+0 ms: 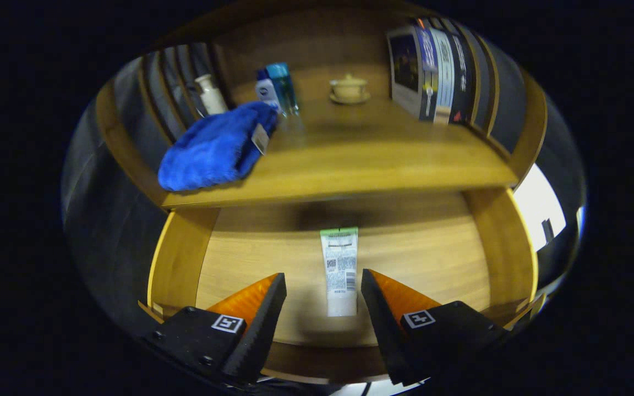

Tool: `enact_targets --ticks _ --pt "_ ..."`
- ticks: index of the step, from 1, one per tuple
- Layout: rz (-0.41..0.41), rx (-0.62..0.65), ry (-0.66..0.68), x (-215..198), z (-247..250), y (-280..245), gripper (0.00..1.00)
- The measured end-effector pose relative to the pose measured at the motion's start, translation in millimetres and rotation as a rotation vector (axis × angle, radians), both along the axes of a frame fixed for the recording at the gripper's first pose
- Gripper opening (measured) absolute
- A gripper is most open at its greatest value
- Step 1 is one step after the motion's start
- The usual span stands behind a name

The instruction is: Pull open the drawer, take out the items inside it, and place them on the countertop above the cabinet.

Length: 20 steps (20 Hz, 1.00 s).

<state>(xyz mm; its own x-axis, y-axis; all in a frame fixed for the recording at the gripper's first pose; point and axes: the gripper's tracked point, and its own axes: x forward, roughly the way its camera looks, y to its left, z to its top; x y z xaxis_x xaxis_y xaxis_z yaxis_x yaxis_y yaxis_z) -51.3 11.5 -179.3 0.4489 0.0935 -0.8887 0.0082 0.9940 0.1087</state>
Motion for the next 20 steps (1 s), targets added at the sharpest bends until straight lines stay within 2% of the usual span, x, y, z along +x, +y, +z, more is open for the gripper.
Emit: enact_targets --ticks 3,7,10,12,17,20 --pt "-0.008 -0.028 0.098 2 -29 -13 0.88" --pt "-0.003 -0.054 0.151 6 -48 -16 0.86" --pt "0.021 -0.065 0.196 2 -55 -14 0.71" --pt "0.036 -0.089 0.206 3 -61 -17 0.59" --pt "0.053 -0.118 0.167 4 -53 -17 0.5" --pt "0.055 -0.119 0.128 6 -37 -15 0.5"
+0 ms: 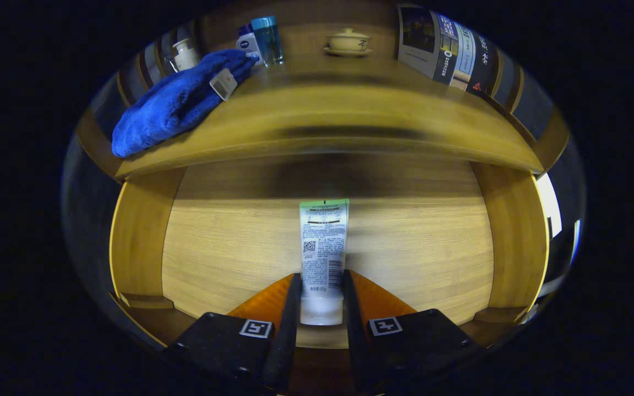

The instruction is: Pull open the drawer, take out the items inside it, and place them on the countertop above the cabinet.

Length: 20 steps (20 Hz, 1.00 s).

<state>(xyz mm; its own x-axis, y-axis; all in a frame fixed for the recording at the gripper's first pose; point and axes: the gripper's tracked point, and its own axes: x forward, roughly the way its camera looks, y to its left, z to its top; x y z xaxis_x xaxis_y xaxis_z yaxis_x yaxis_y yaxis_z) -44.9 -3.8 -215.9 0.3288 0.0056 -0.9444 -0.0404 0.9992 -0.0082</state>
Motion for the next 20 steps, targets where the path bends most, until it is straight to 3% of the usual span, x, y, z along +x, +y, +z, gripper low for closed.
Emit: enact_targets --ticks 2,3,12,13,20 --pt "0.009 -0.011 -0.033 2 17 2 0.49" --pt "0.012 -0.012 -0.048 5 23 3 0.42" --pt "0.022 -0.024 -0.179 12 88 5 0.42" --pt "0.019 -0.012 -0.188 15 94 8 0.33" --pt "0.037 0.035 -0.296 26 160 24 0.33"
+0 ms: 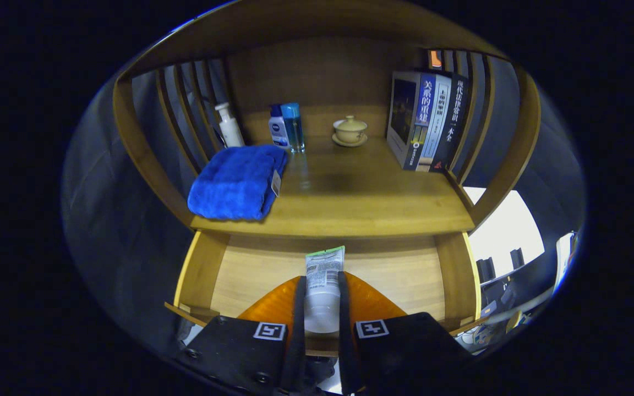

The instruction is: Pull open the drawer, take out the items inside it, and place them on the countertop above the cabinet.

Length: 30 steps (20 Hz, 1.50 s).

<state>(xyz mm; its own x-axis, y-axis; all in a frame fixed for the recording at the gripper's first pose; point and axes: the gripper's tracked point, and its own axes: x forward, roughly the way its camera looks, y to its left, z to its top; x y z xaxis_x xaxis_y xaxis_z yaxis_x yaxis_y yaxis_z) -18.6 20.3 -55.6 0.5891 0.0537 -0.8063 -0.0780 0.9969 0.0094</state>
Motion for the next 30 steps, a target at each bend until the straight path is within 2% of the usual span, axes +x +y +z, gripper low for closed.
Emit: enact_targets --ticks 7,14,16,18,21,26,27,30 --pt "-0.028 0.038 -0.148 50 31 8 0.33" --pt "-0.076 0.086 -0.245 118 7 23 0.32" --pt "-0.123 0.088 -0.32 149 10 19 0.32" --pt "-0.152 0.044 -0.399 174 10 8 0.09" --pt "-0.138 0.068 -0.335 171 -15 20 0.09" --pt "-0.088 0.028 -0.38 169 -18 16 0.09" --pt "-0.082 0.023 -0.39 165 -14 15 0.11" --pt "-0.052 0.006 -0.437 152 -5 12 0.57"
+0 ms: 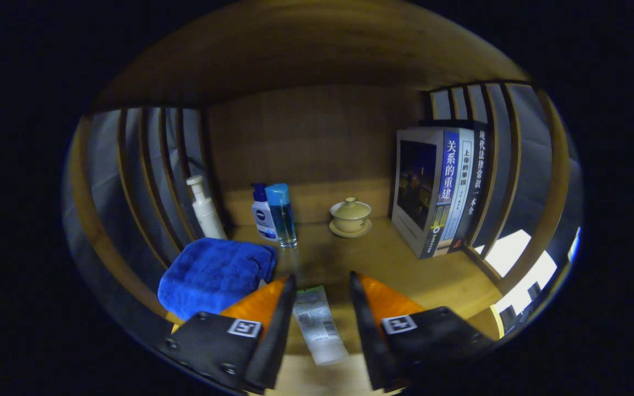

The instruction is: Pull open the drawer, take out the items inside it, and place them on the countertop above the cabinet.

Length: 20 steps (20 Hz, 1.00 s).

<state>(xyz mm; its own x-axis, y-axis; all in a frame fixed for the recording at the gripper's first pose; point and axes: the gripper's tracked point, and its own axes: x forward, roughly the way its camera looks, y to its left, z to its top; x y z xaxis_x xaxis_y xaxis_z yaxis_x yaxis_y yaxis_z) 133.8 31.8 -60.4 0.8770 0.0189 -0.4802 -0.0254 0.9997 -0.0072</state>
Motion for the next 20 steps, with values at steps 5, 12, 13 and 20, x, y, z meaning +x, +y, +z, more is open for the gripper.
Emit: enact_targets --ticks 5,12,13,20 --pt "0.005 -0.046 -0.074 -35 23 -11 0.93" --pt "-0.008 0.017 -0.12 -74 44 -13 1.0" --pt "-0.004 0.02 -0.129 -79 47 -12 1.0" --pt "0.015 -0.003 -0.209 -140 62 -7 1.0"
